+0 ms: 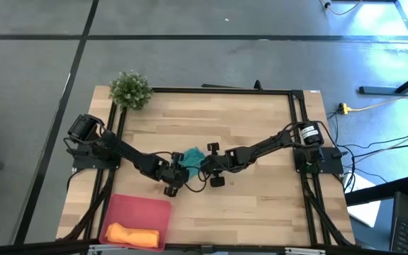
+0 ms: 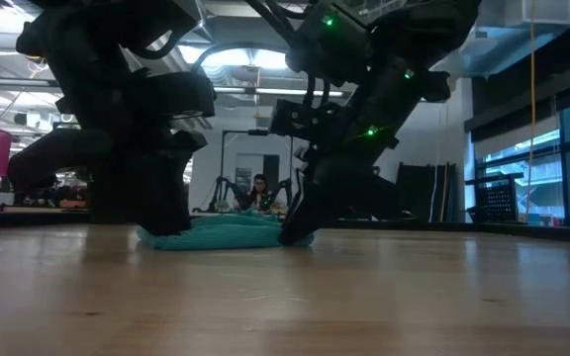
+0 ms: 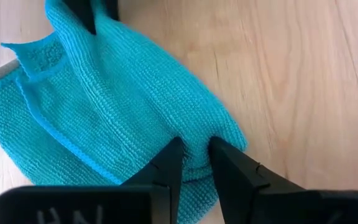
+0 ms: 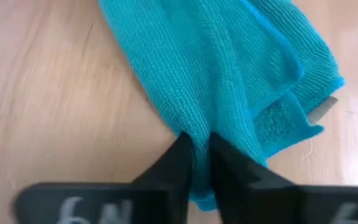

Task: Roll microfiber towels into tight, uniform cylinder then place into a basket
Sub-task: Roll the blue microfiber cloth

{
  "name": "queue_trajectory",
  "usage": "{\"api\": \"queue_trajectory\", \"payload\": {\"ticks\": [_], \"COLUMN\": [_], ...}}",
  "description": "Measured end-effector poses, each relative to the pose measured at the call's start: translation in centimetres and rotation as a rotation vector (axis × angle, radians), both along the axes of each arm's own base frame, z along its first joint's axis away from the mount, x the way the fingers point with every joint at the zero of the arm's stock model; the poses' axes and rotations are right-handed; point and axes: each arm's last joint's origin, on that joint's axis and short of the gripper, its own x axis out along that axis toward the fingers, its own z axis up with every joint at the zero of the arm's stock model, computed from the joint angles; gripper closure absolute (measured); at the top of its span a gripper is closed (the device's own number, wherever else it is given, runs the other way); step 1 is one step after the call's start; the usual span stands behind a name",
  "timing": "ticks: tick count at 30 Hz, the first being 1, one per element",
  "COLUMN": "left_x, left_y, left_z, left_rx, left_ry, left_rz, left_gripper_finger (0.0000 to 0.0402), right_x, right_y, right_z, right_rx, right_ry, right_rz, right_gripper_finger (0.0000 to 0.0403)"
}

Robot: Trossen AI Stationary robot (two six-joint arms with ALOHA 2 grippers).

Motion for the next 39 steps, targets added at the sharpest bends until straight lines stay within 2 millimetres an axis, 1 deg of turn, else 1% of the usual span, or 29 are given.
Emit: {"api": "queue_trajectory", "payload": {"ticks": [2, 3, 6, 8, 11, 15, 17, 20, 23, 27, 32, 39], "left_x": [0.0, 0.0, -0.1, -0.1, -0.8, -1.4, -1.7, -1.8, -1.7, -1.6, -1.4, -0.9], "left_y": [0.0, 0.0, 0.0, 0.0, 0.3, 0.6, 0.8, 0.8, 0.9, 0.9, 0.7, -0.2], "left_z": [0.0, 0.0, 0.2, 0.8, 2.1, 4.0, 4.3, 4.6, 4.7, 4.6, 4.0, 2.5], "left_rx": [0.0, 0.0, -0.003, -0.003, 0.013, 0.035, 0.051, 0.056, 0.073, 0.077, 0.083, 0.086], "left_ry": [-0.001, -0.001, -0.008, -0.031, -0.028, -0.064, -0.053, -0.071, -0.078, -0.085, -0.069, -0.058], "left_rz": [0.0, 0.0, 0.002, 0.019, 0.026, 0.042, 0.049, 0.055, 0.063, 0.067, 0.066, 0.035], "left_gripper_finger": [0.0328, 0.0329, 0.033, 0.0328, 0.0328, 0.0331, 0.0332, 0.0332, 0.0332, 0.0332, 0.0332, 0.0332], "right_x": [0.0, 0.0, 0.0, 0.1, 0.2, 0.6, 0.7, 1.0, 1.3, 1.9, 2.1, 2.2], "right_y": [0.0, 0.0, 0.0, 0.1, 0.3, 0.5, 0.6, 0.6, 0.4, -0.2, -1.7, -4.2], "right_z": [0.0, 0.0, 0.0, 0.2, 0.6, 1.5, 2.1, 3.0, 3.7, 4.3, 4.6, 5.0], "right_rx": [0.007, 0.011, 0.055, 0.078, 0.136, 0.186, 0.229, 0.331, 0.461, 0.616, 0.773, 0.958], "right_ry": [-0.004, -0.003, 0.012, 0.03, 0.071, 0.13, 0.167, 0.229, 0.27, 0.269, 0.285, 0.306], "right_rz": [-0.022, -0.022, -0.029, -0.035, -0.036, -0.031, -0.038, -0.036, -0.033, -0.029, -0.062, -0.131], "right_gripper_finger": [0.0378, 0.0387, 0.0389, 0.0394, 0.0395, 0.0396, 0.0396, 0.0396, 0.0396, 0.0396, 0.0396, 0.0397]}}
